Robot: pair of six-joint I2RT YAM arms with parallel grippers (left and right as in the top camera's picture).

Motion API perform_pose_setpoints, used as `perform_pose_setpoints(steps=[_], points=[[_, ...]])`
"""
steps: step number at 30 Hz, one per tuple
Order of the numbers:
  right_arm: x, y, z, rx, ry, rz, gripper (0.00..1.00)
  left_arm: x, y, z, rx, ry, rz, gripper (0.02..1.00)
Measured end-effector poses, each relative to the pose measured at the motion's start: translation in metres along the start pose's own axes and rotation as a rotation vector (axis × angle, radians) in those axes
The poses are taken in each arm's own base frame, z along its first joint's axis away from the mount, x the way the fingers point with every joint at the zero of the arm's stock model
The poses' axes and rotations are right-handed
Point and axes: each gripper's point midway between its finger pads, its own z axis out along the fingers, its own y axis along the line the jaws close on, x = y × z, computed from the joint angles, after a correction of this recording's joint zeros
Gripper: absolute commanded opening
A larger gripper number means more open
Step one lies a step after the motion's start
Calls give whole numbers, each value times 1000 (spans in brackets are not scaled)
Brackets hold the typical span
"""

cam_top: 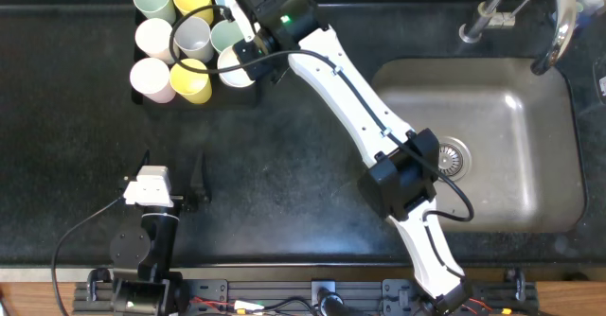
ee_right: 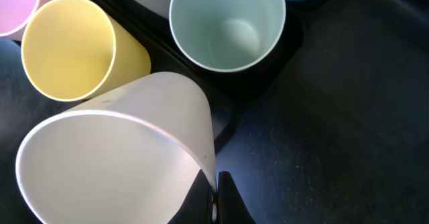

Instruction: Store Cups

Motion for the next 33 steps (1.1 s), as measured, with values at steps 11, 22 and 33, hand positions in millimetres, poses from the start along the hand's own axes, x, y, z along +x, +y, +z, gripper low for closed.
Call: perform_pose_setpoints(steps=[11, 22, 33], points=[[6, 3, 13, -28, 31, -11, 45, 0, 0, 0, 0, 0, 0, 998], [13, -5, 29, 6, 62, -16, 42, 0, 0, 0, 0, 0, 0, 998], [12, -4, 38, 0, 63, -31, 45, 0, 0, 0, 0, 0, 0, 998]])
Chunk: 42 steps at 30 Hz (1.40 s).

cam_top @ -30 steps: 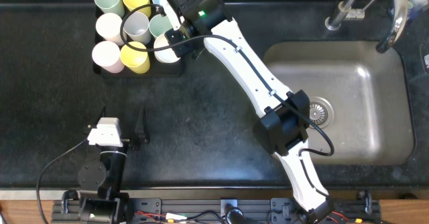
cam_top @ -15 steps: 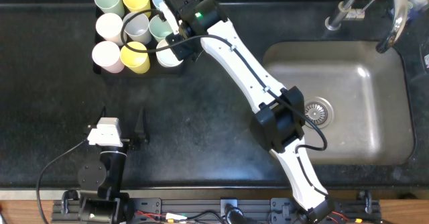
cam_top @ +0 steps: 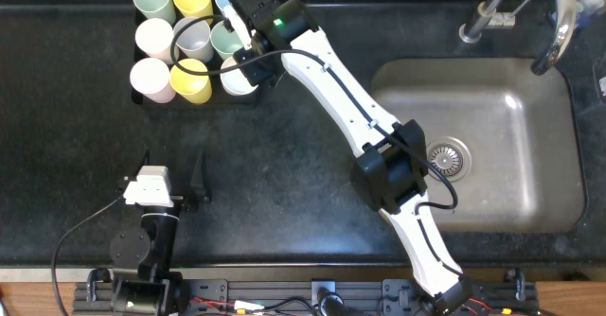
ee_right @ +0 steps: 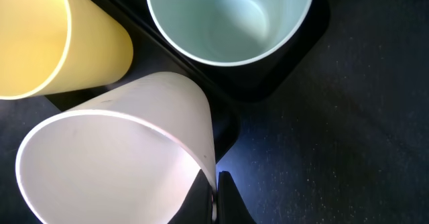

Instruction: Store Cups

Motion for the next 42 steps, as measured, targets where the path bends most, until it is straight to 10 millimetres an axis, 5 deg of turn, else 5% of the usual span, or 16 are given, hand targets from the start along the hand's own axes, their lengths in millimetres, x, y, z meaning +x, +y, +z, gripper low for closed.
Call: perform_pose_setpoints(steps=[19, 20, 21, 24, 25, 42], points=[[8, 3, 20, 0, 39, -43, 42, 0, 0, 0, 0, 0, 0, 998], [8, 3, 20, -1, 39, -43, 84, 0, 0, 0, 0, 0, 0, 998], [8, 3, 20, -1, 39, -43, 240, 0, 0, 0, 0, 0, 0, 998], [8, 2, 20, 3, 40, -44, 932, 0, 0, 0, 0, 0, 0, 998], [8, 2, 21, 3, 40, -45, 998, 0, 0, 0, 0, 0, 0, 998], [-1, -11, 20, 82, 4, -47, 996, 0, 0, 0, 0, 0, 0, 998]])
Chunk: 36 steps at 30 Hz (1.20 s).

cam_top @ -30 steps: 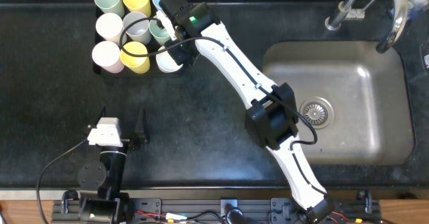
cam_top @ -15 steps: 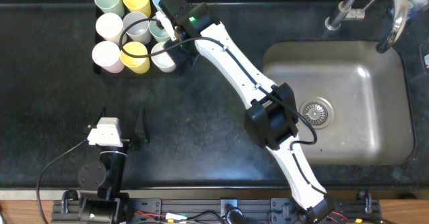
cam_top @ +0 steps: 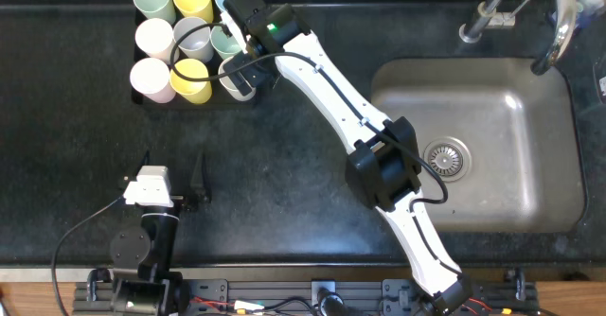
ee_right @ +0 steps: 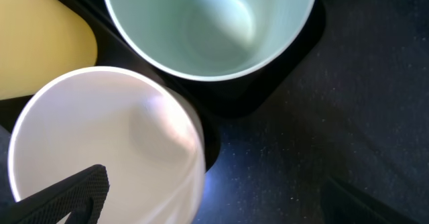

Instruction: Store Cups

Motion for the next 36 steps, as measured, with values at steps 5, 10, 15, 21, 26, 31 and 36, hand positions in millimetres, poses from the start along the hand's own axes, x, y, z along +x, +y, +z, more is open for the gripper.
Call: perform_pose_setpoints(steps=[5, 10, 15, 21, 26, 31, 36], points=[[-9, -3, -11, 17, -28, 6, 998, 0, 0, 0, 0, 0, 0, 998], [-33, -4, -50, 34, -122, 5, 993, 0, 0, 0, 0, 0, 0, 998], [-37, -11, -117, 83, -186, 12, 998, 0, 0, 0, 0, 0, 0, 996], [-13, -56, -240, 223, -307, 87, 998, 0, 0, 0, 0, 0, 0, 998], [63, -111, -313, 375, -318, 219, 996, 0, 0, 0, 0, 0, 0, 998], [158, -119, -324, 455, -302, 292, 998, 0, 0, 0, 0, 0, 0, 998], [244, -143, -308, 555, -377, 506, 998, 0, 0, 0, 0, 1, 0, 998]])
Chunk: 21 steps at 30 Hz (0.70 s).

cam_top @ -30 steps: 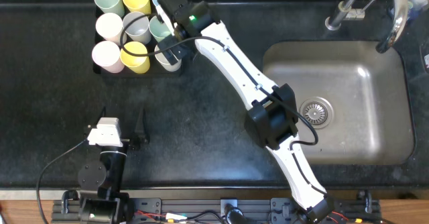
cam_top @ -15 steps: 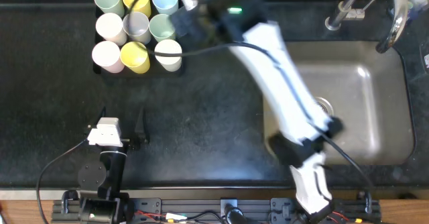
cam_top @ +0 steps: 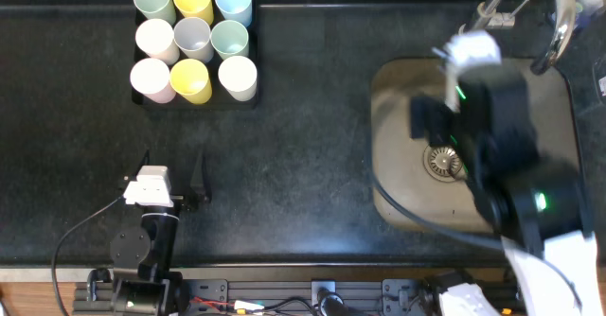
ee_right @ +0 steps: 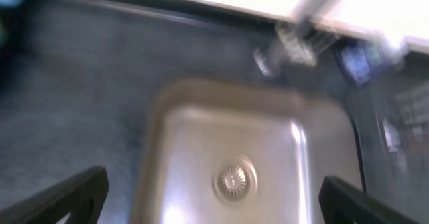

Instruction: Store Cups

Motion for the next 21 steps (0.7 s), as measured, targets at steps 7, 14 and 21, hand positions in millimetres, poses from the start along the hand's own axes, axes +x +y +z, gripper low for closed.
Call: perform_pose_setpoints(steps=[7, 14, 21], points=[[40, -21, 16, 46, -278, 183, 998, 0, 0, 0, 0, 0, 0, 1000], [76, -27, 5, 41, -441, 239, 998, 0, 0, 0, 0, 0, 0, 998], [83, -29, -4, 28, -608, 283, 996, 0, 0, 0, 0, -1, 0, 998]])
